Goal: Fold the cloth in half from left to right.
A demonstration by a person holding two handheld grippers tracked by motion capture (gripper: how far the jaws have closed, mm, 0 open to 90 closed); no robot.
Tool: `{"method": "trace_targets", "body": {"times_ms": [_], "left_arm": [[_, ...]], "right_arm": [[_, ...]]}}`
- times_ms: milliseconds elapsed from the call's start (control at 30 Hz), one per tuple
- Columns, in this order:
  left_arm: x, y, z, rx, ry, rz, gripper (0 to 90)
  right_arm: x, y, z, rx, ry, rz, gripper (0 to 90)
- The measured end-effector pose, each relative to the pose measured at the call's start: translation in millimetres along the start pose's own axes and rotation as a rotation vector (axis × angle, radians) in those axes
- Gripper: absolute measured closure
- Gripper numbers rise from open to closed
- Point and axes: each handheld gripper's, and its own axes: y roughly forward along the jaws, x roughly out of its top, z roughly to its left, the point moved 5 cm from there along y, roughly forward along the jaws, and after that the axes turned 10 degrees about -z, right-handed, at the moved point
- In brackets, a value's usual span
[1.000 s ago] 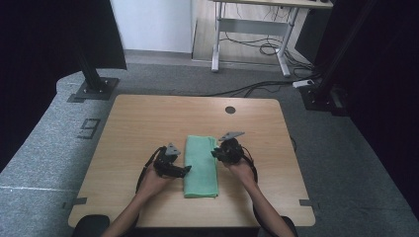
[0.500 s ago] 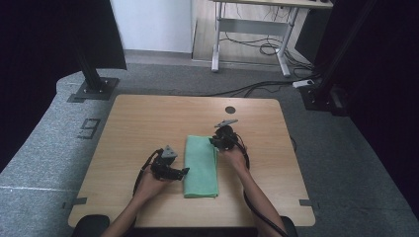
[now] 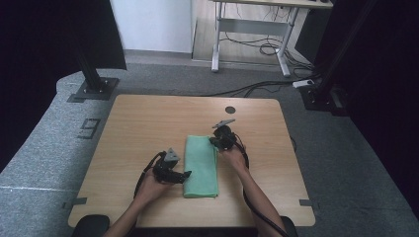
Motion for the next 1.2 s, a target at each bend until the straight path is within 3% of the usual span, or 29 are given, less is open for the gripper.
{"method": "trace_targets", "body": {"times_ms": [233,433,533,667,833,900,1000,1100,1200], "left_arm": [[-2.9,2.4,-1.1,-0.006,-0.007,0.016,21.1],[-8.3,6.3,-1.1,-0.002,-0.005,0.059,20.2],[-6.6,5.0,-1.7,0.006,0.002,0.048,19.6],[-2.6,-4.8,-7.9,-0.020,0.009,0.030,19.6],[-14.0,-4.7,-10.1,-0.007,0.039,0.095,19.5],[-14.6,-2.9,-9.9,-0.007,0.019,0.090,18.6],[-14.4,-3.0,-10.0,-0.001,0.031,0.101,18.6],[-14.8,-3.0,-10.1,0.000,0.031,0.096,18.5],[-14.8,-3.0,-10.1,-0.001,0.031,0.096,18.4]], "right_arm": [[7.1,-15.9,4.5,-0.003,-0.015,-0.016,88.1],[-6.7,-17.2,-5.8,-0.030,0.011,0.017,88.1],[-12.3,-17.6,-8.5,-0.030,0.021,0.023,88.1],[-11.5,-21.1,-8.1,-0.034,0.007,0.015,88.2],[-13.6,-23.0,-8.2,-0.043,0.015,0.024,88.1],[-18.5,-20.3,-9.4,-0.045,0.022,0.033,88.1],[-26.5,-15.7,-11.9,-0.049,0.019,0.047,87.4],[-30.9,-14.4,-16.0,-0.067,0.031,0.042,79.1],[-28.8,-17.4,-19.5,-0.104,0.038,0.033,64.8]]}}
